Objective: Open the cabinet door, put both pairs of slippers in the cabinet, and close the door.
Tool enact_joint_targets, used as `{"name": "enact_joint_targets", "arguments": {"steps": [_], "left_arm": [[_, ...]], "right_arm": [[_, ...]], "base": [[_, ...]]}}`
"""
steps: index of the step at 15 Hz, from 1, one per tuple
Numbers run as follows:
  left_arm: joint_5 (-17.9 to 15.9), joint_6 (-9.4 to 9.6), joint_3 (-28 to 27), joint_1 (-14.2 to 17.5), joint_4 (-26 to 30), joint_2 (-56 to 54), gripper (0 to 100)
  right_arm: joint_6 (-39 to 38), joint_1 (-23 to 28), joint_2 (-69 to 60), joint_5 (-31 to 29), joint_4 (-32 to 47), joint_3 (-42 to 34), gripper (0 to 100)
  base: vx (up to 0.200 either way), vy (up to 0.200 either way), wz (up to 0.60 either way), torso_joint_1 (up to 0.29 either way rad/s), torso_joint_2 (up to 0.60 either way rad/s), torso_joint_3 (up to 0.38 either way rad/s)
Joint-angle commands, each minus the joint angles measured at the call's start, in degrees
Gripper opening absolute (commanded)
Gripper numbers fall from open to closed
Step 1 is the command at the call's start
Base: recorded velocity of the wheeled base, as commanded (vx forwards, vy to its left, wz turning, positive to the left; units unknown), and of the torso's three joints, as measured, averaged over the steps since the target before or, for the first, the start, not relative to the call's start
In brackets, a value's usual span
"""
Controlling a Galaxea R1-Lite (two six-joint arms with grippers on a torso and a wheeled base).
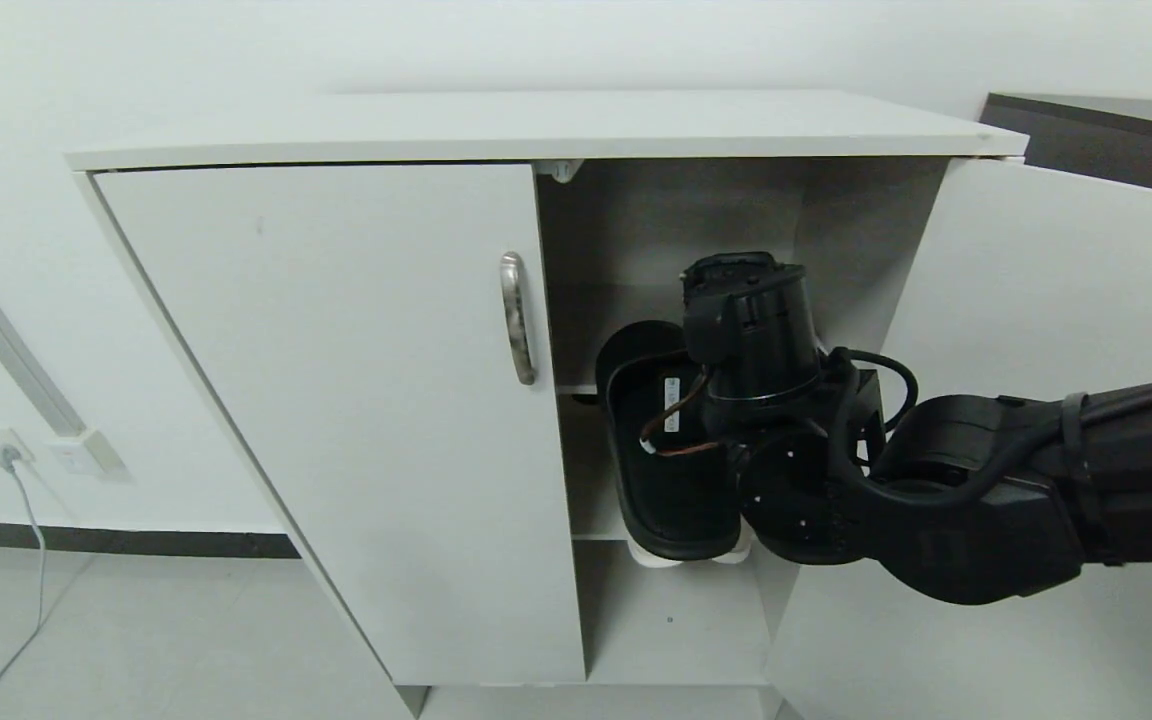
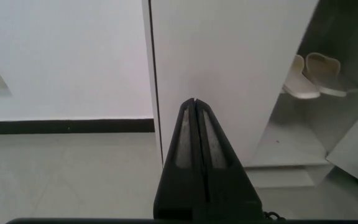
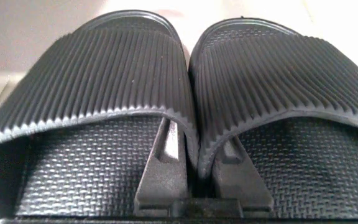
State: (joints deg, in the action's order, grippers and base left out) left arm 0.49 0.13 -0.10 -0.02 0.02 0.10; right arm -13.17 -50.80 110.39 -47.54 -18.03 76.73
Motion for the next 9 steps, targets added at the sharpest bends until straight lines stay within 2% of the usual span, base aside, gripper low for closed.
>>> {"name": "enact_joint_targets", "arguments": {"steps": [1,5,9], "left_arm": [[0.04,-0.05,0.01,0.02,-0.02,-0.01,0],[0.04,-0.05,0.01,0.02,-0.02,-0.01,0],[0.04,-0.05,0.01,0.02,-0.02,-0.01,0]], "right_arm": [[-0.02,0.0,0.0,-0.01,0.01,-0.09,0],[0.07,0.61,1.24,0.17,0.45,0.88,0],[0.16,2.99,4.75,0.7,2.12,5.89,0]], "base": [[0.0,0.0,0.0,0.0,0.0,0.0],[0.0,0.0,0.0,0.0,0.0,0.0],[0.0,0.0,0.0,0.0,0.0,0.0]]}}
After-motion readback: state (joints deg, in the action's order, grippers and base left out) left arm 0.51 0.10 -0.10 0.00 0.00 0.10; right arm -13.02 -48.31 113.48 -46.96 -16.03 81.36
